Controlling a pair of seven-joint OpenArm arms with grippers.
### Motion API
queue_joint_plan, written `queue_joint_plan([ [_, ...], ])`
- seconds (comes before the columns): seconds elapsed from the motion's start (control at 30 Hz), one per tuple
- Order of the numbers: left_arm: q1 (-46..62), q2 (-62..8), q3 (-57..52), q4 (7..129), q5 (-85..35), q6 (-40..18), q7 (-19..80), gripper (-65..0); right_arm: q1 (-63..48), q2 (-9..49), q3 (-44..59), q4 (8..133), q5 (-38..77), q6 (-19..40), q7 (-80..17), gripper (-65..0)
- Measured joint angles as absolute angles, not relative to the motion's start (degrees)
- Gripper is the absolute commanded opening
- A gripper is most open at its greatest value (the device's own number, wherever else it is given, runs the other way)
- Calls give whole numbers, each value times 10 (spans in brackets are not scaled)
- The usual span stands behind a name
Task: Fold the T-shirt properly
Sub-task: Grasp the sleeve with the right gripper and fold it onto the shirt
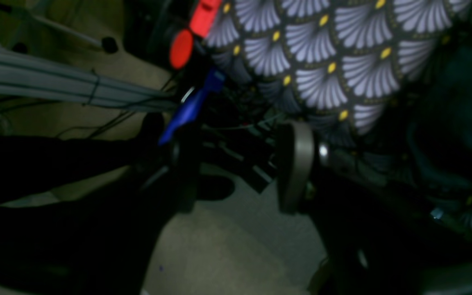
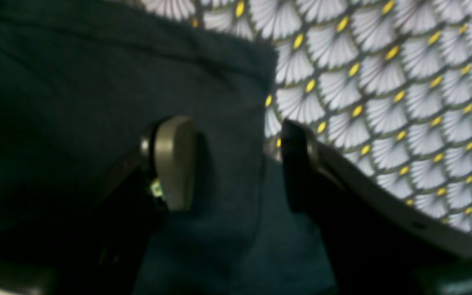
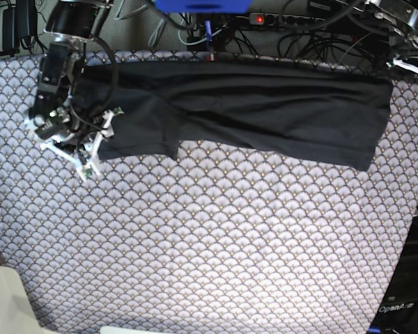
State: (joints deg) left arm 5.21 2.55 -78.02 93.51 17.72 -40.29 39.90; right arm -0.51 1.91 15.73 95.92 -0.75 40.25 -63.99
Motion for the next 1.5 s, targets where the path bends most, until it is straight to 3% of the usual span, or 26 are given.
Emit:
queue_joint_plan([
  [0.33,50,26,-780,935,177,-403,399,-368,-21,19,180,927,1,402,-571,-324],
  [0.4,51,26,-780,935,177,-403,399,-368,-21,19,180,927,1,402,-570,-385],
  [0.57,49,26,-779,935,177,-403,399,-368,-21,17,178,927,1,402,-569,-648],
  [0.8,49,26,-779,935,177,-403,399,-368,-20,17,176,937,-2,402,-575,-650],
  [1.03,49,26,-779,935,176,-403,398,-368,-68,14,175,1108,-4,402,-579,-650],
  [1.17,49,26,-779,935,176,-403,399,-368,-109,7,177,1117,-6,402,-574,-650],
  [1.5,49,23,-779,935,177,-403,392,-368,-236,0,182,1117,-6,402,-440,-650],
])
